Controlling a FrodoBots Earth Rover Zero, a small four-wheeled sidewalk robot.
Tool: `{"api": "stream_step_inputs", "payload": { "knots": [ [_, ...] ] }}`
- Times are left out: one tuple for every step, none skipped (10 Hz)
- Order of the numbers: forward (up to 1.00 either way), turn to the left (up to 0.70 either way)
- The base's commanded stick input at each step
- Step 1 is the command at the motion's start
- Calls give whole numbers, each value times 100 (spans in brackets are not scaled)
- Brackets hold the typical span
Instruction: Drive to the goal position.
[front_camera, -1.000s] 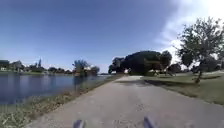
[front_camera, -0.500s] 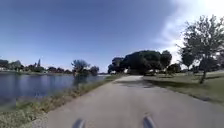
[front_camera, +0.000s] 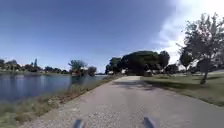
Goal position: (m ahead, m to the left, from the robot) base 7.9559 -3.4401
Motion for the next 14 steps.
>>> {"api": "stream_step_inputs", "payload": {
  "knots": [
    [85, 18],
    [85, 9],
    [85, 0],
    [85, 0],
    [85, 0],
    [85, 0],
    [85, 0],
    [85, 0],
    [85, 0],
    [85, 0],
    [85, 0],
    [85, 0],
    [85, 0],
    [85, 0]
  ]
}}
